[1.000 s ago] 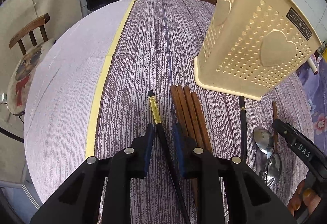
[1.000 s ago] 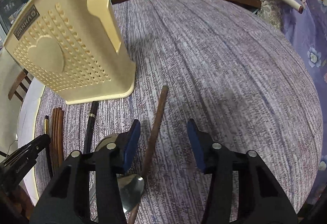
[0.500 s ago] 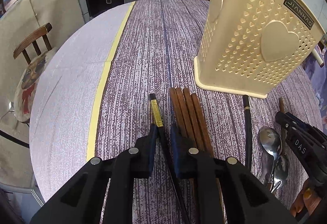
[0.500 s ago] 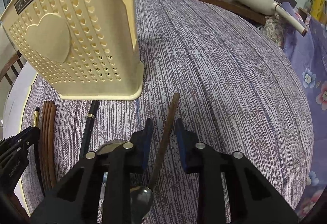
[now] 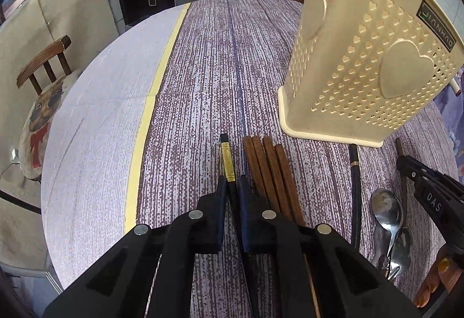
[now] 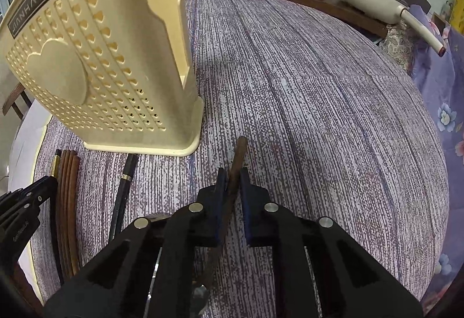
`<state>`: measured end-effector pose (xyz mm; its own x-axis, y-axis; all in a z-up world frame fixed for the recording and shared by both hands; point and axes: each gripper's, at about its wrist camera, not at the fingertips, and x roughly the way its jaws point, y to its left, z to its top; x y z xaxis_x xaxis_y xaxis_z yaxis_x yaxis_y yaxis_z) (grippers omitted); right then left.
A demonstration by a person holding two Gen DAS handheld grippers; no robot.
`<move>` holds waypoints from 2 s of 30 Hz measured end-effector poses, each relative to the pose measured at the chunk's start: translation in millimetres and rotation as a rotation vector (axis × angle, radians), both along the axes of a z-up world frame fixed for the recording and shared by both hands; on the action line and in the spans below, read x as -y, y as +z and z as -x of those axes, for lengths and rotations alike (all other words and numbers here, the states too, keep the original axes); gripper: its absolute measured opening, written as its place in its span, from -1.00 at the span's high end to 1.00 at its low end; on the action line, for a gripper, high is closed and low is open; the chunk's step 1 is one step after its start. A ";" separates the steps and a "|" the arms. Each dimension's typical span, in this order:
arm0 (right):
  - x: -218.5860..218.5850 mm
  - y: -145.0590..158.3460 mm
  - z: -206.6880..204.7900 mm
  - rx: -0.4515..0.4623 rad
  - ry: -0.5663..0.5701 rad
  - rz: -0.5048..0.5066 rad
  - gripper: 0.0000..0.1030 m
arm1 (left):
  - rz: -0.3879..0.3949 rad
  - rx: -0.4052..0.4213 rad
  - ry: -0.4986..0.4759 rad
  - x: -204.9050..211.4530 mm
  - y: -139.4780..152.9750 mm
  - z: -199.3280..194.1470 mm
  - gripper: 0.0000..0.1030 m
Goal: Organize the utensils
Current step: 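Lift both held chopsticks and carry them over the cream utensil holder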
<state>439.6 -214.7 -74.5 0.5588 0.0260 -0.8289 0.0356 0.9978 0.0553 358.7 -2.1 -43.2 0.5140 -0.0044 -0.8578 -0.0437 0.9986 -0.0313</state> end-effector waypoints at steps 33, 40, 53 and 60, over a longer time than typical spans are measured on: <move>44.6 134.7 79.9 0.364 0.105 -0.114 0.86 | 0.102 0.358 -0.057 -8.0 128.3 52.8 0.85; 54.0 157.6 98.3 0.400 0.140 -0.149 0.86 | 0.096 0.378 -0.064 -10.2 138.8 58.3 0.85; 59.0 174.7 103.7 0.412 0.156 -0.179 0.86 | 0.100 0.402 -0.065 -15.6 152.8 66.0 0.85; 54.9 204.8 100.4 0.435 0.176 -0.190 0.86 | 0.125 0.427 -0.076 -17.8 180.6 62.7 0.85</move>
<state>339.2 -269.6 130.3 0.8250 0.2782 -0.4918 -0.1985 0.9576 0.2087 296.0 15.8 137.4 0.8160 -0.1464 -0.5592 0.0731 0.9858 -0.1514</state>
